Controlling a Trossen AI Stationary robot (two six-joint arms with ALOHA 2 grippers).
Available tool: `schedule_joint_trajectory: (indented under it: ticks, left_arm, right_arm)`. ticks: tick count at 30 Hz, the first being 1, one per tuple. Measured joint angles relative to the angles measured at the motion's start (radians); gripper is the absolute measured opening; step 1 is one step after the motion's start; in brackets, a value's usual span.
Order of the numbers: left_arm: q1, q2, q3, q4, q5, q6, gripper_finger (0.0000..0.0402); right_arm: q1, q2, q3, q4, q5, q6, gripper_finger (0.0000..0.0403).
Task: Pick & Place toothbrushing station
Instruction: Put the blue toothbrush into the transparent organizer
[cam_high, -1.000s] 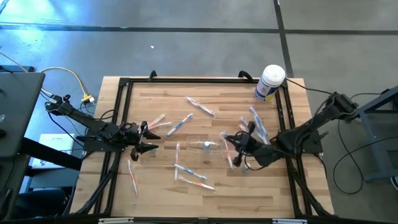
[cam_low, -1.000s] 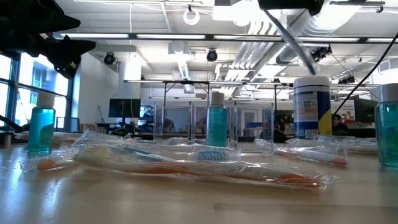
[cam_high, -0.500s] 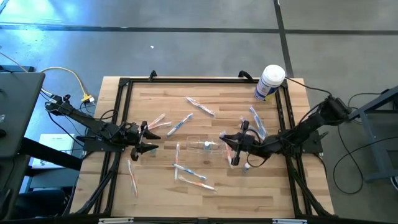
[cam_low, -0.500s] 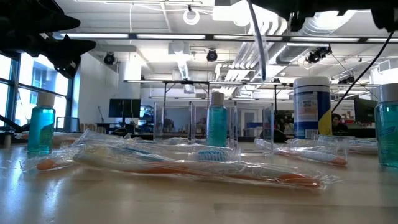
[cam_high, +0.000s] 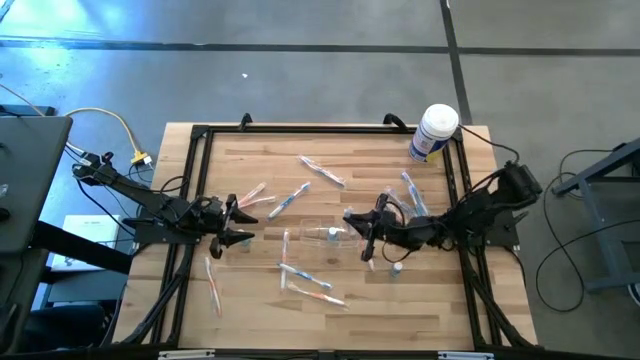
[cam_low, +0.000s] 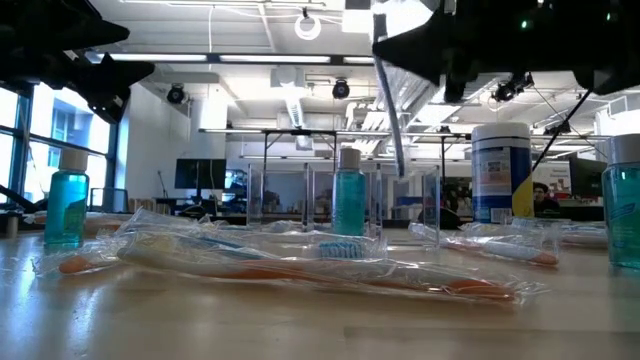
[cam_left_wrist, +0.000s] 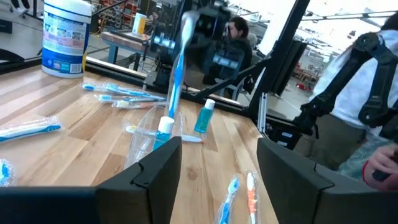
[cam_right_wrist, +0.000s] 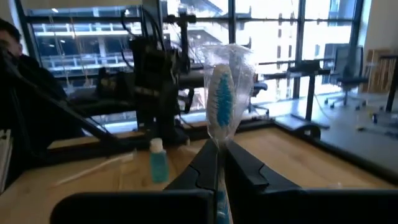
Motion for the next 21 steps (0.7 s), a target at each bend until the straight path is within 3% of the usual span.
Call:
schedule_joint_trajectory:
  ticks: [10, 21]
  left_arm:
    - [0.000, 0.000, 0.000, -0.002, 0.000, 0.002, 0.0205]
    - [0.001, 0.000, 0.000, 0.003, -0.001, 0.004, 0.0205]
  right_arm:
    - [0.000, 0.061, 0.000, -0.086, 0.048, 0.146, 0.0010]
    - [-0.005, 0.061, 0.000, -0.111, 0.047, 0.128, 0.0040]
